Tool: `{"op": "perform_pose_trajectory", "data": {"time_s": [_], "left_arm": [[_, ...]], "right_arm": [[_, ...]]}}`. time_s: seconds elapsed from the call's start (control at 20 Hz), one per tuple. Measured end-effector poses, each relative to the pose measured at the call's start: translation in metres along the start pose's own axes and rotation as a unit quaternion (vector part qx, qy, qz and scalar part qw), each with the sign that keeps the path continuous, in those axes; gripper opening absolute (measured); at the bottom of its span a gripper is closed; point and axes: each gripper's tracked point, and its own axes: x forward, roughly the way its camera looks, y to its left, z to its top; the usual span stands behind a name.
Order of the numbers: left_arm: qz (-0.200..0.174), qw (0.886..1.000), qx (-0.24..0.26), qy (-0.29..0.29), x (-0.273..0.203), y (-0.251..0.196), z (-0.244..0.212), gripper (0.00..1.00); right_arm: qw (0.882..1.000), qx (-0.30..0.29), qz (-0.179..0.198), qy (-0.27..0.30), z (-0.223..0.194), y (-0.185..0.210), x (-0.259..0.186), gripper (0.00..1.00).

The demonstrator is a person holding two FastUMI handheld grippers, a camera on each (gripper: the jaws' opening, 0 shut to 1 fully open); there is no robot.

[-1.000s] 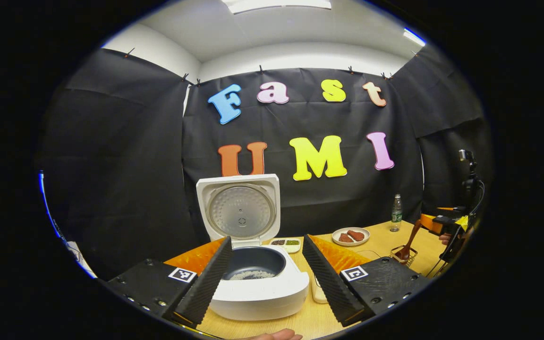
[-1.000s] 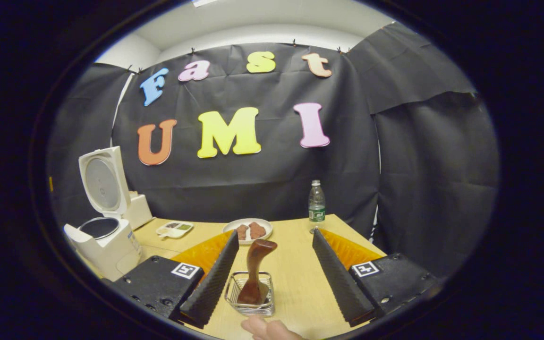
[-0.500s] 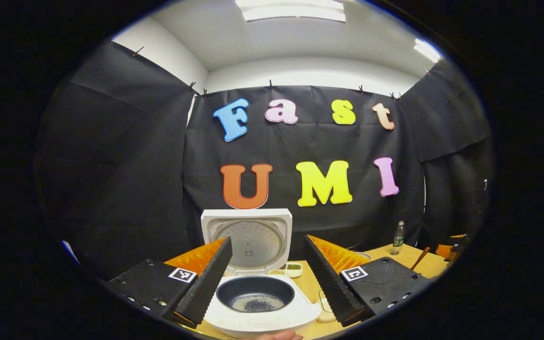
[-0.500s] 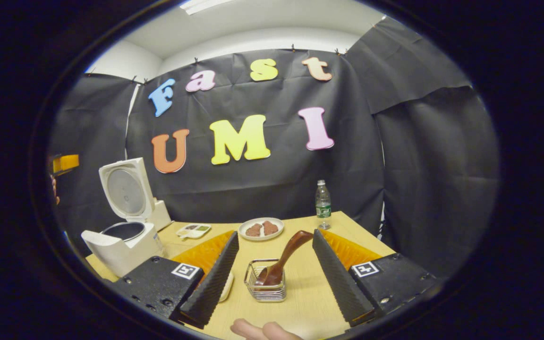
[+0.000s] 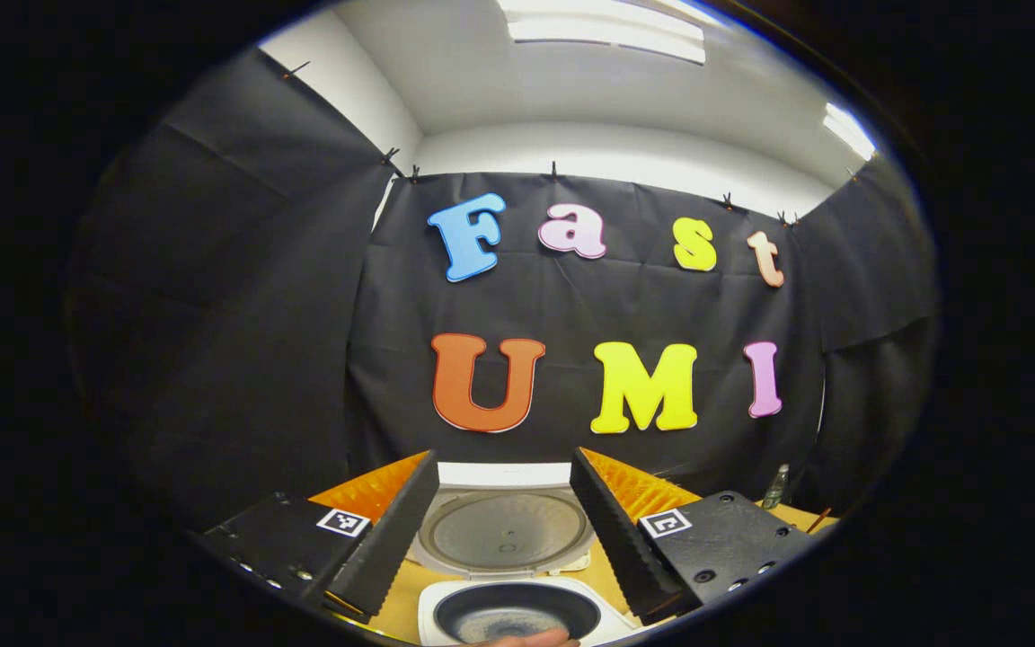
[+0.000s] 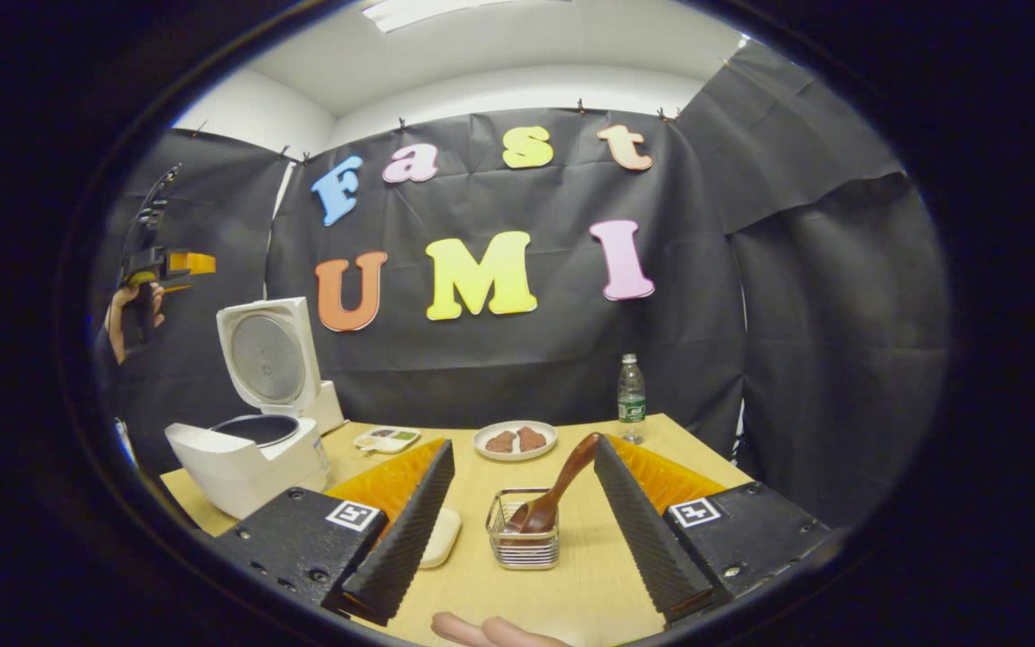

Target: Close the left gripper, press the button to open the rice cooker; take a wooden spoon from the chopstick holder with the right hand, scoop a spoonful of rice and pour it into the rice cooker, then put the wooden spoon back into the chopstick holder.

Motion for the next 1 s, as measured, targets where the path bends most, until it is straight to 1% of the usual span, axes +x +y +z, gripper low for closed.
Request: {"op": "perform_pose_trajectory", "data": {"time_s": [0.1,0.2,0.25,0.4,0.55,0.6,0.65,0.7,0.75,0.8,0.85,0.9,1.0], "left_arm": [[-0.001,1.000,-0.030,-0.006,0.019,0.004,0.003,0.94],[-0.001,0.998,-0.056,0.002,0.039,0.006,-0.001,0.94],[0.002,0.998,-0.059,0.005,0.050,0.006,-0.002,0.94],[0.012,0.999,-0.035,0.023,0.076,0.002,-0.014,0.94],[0.008,0.999,-0.018,0.043,0.100,-0.015,-0.028,0.94],[0.014,0.998,-0.015,0.056,0.108,-0.016,-0.035,0.94],[0.021,0.997,-0.005,0.072,0.114,-0.016,-0.047,0.94],[0.031,0.995,0.005,0.095,0.120,-0.013,-0.060,0.94],[0.042,0.993,0.014,0.111,0.123,-0.011,-0.070,0.94],[0.046,0.991,0.017,0.121,0.127,-0.011,-0.078,0.94],[0.048,0.990,0.017,0.130,0.129,-0.012,-0.082,0.94],[0.055,0.989,0.017,0.138,0.130,-0.011,-0.085,0.94],[0.092,0.985,0.033,0.143,0.130,0.004,-0.090,0.94]], "right_arm": [[1.000,0.002,0.006,-0.005,-0.002,0.002,-0.001,1.00],[1.000,0.005,0.014,-0.006,-0.006,0.004,-0.001,1.00],[1.000,0.006,0.015,-0.007,-0.007,0.004,0.000,1.00],[1.000,0.010,0.018,-0.006,-0.007,0.003,0.001,1.00],[1.000,0.010,0.019,-0.016,-0.004,0.001,0.002,1.00],[1.000,0.009,0.019,-0.016,-0.005,0.000,0.002,0.96],[1.000,0.006,0.022,-0.014,-0.007,0.000,0.003,0.96],[1.000,0.003,0.022,-0.013,-0.008,-0.002,0.002,1.00],[1.000,0.002,0.018,-0.012,-0.008,-0.008,0.001,1.00],[1.000,0.003,0.013,-0.014,-0.005,-0.013,0.000,0.97],[1.000,0.004,0.009,-0.018,-0.002,-0.017,-0.003,0.97],[1.000,0.005,0.007,-0.021,-0.001,-0.021,-0.005,1.00],[1.000,0.004,0.000,-0.023,0.000,-0.027,-0.010,1.00]]}}
